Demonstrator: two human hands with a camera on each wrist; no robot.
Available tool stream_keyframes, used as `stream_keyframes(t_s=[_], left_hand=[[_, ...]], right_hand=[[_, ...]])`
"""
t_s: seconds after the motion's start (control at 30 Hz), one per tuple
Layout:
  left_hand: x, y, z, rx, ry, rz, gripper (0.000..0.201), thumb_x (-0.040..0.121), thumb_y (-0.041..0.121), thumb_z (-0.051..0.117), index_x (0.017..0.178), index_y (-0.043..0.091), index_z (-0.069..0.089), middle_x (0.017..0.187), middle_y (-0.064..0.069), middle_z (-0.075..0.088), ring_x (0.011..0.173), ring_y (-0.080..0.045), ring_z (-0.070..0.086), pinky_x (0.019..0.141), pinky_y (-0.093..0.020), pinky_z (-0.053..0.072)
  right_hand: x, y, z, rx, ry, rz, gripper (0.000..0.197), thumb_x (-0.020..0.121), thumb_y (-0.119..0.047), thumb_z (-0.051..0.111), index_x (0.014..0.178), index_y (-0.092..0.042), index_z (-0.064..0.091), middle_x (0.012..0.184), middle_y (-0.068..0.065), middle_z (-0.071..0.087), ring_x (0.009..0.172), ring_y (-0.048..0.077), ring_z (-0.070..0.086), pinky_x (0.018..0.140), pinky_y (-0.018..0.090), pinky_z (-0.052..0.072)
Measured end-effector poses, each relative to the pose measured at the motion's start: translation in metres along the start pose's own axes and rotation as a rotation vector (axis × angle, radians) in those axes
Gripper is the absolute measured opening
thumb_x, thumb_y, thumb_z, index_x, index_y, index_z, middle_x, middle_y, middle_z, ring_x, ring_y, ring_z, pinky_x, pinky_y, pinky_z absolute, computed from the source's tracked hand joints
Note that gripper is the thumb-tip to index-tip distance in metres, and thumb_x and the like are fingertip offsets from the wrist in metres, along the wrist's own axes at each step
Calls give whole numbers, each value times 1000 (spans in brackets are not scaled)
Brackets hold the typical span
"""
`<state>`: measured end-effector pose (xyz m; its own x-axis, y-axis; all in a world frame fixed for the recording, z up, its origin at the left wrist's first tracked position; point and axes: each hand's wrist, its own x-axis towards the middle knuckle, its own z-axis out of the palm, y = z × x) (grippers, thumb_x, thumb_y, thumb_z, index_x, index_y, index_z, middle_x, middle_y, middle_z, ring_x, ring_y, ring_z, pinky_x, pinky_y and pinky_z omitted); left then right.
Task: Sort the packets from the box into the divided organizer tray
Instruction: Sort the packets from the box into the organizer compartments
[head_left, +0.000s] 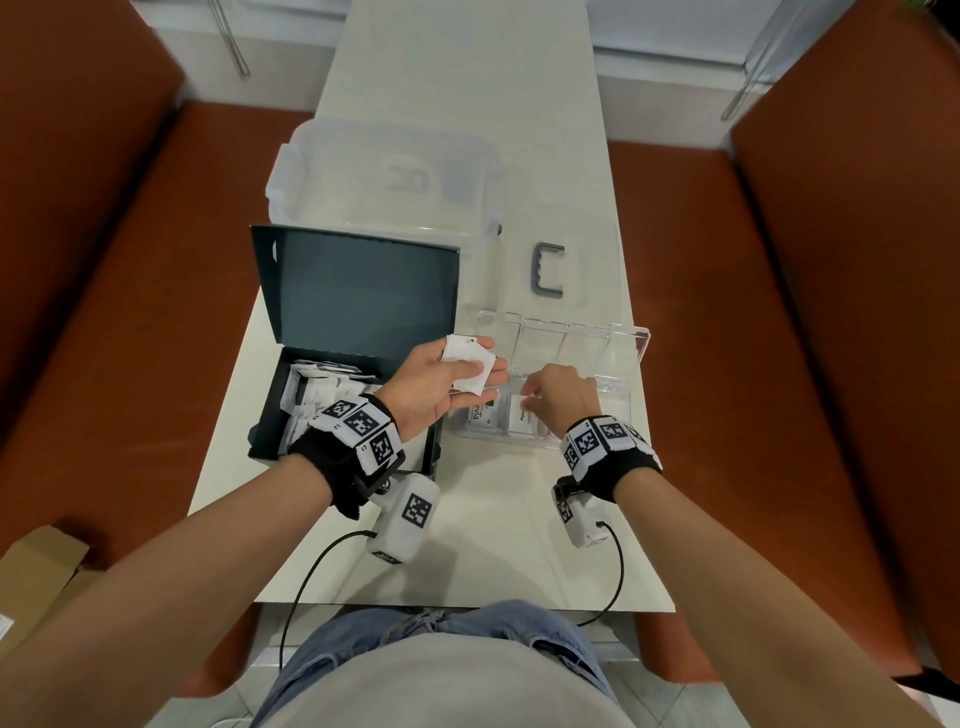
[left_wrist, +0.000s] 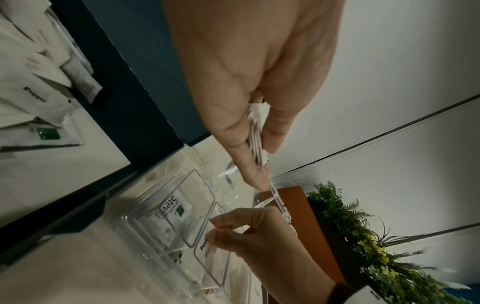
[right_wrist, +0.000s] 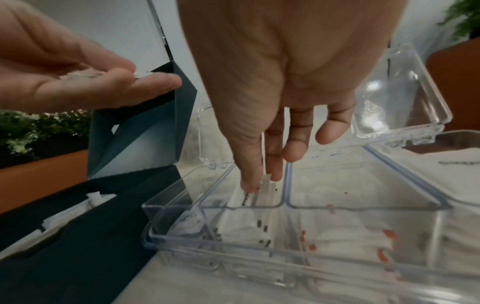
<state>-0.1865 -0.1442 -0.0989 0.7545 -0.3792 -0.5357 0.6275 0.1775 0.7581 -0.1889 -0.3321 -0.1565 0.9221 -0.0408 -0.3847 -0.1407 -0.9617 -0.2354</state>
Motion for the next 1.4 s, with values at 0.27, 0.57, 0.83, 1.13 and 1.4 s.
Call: stream_keyframes(t_s=[0.27,0.57,0.83,1.13,1.4], left_hand=[[-2,2,2,-13,5,-14,28,97,-1,49,123,5,58,115,-18,69,102,-24,69,80,-36,59],[-9,10,7,-193,-23,-89,39,99,11,33,131,-1,50,120,-25,64,111,-33,64,89,-41,55],[-9,5,12,-59,-53,1,43,93,-13,41,129,6,54,123,-19,61,104,-30,67,84,-36,58],[-11,-2,8,15,-58,39,37,93,-7,53,126,8,56,123,-13,63,105,-25,67,80,-31,59],[-8,-6,9,31,-37,49,30,94,2,56,123,9,59,120,-13,65,105,-25,67,86,-35,57]], right_hand=[[-8,-1,5,-172,-29,-63,33,95,-29,51,127,-34,58,119,-1,66,113,23,57,101,44,30],[-20,-7,-30,152,126,-132,29,96,-18,46,117,-24,66,115,-1,68,106,23,59,97,39,41],[-37,-24,-48,692,169,-174,22,91,-34,62,109,-23,69,90,-8,70,70,5,64,68,14,49],[-40,-10,-57,893,148,-136,12,83,-10,72,94,-8,74,78,11,71,57,11,63,67,24,57],[-40,-10,-60,918,71,-147,24,78,-8,77,102,-7,73,56,-7,63,55,10,64,63,21,57]])
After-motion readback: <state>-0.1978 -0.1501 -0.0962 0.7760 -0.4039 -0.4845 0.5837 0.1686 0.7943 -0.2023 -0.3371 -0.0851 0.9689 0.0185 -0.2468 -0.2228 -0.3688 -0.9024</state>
